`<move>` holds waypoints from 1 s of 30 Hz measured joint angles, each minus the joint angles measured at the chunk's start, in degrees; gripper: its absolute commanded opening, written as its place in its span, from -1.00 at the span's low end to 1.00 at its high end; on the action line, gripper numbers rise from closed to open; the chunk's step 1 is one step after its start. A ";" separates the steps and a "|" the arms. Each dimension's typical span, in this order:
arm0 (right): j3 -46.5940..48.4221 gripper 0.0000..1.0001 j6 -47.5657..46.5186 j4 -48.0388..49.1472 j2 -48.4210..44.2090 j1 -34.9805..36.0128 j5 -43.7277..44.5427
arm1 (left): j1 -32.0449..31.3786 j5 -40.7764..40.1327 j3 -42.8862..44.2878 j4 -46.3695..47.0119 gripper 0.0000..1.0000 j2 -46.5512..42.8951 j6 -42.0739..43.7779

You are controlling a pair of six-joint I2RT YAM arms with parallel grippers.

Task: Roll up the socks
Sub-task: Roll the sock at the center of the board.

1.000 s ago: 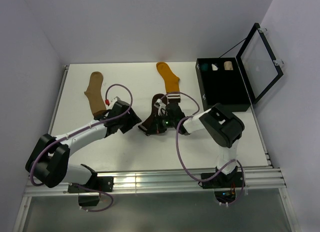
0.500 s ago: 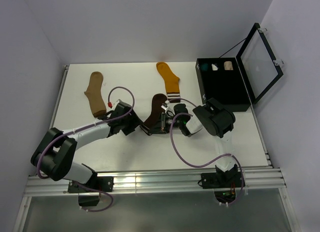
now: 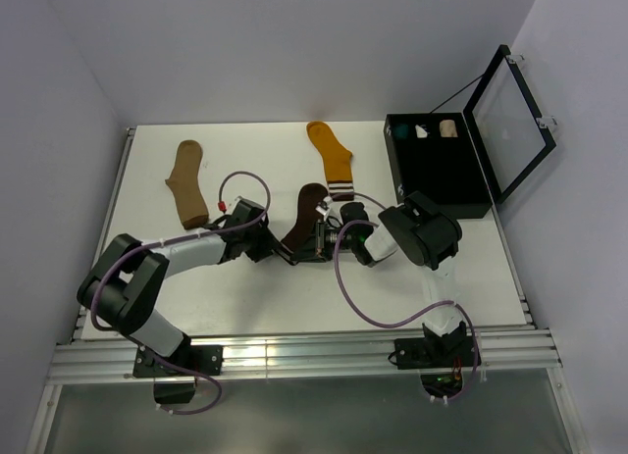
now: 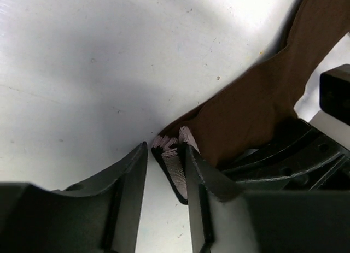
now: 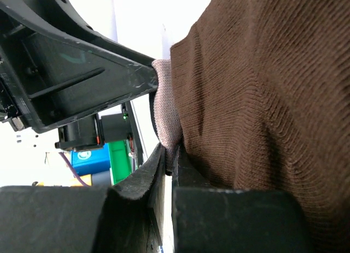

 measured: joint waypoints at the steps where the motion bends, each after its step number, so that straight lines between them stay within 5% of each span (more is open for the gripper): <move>1: 0.22 -0.93 -0.24 -0.68 -0.07 0.00 0.00 | 0.00 0.07 0.24 0.26 -0.27 0.46 0.00; 6: 0.90 -0.73 -3.56 -5.62 -1.49 0.00 1.16 | 0.00 0.31 1.18 0.35 -0.49 1.86 0.13; 13: 1.14 0.00 -13.60 -18.51 -9.73 0.94 7.28 | 0.00 0.42 3.61 -2.29 -0.59 3.08 1.51; 16: 1.38 0.13 -20.11 -27.45 -16.52 2.67 14.53 | 0.00 0.17 4.61 -3.78 -0.59 3.32 2.86; 23: 3.43 0.12 -34.84 -38.62 -28.35 12.96 36.89 | 0.00 -0.66 6.29 -7.08 -0.58 3.43 6.23; 30: 3.43 0.11 -46.29 -39.30 -28.98 24.37 53.11 | 0.00 -0.85 7.56 -8.72 -0.58 3.98 8.11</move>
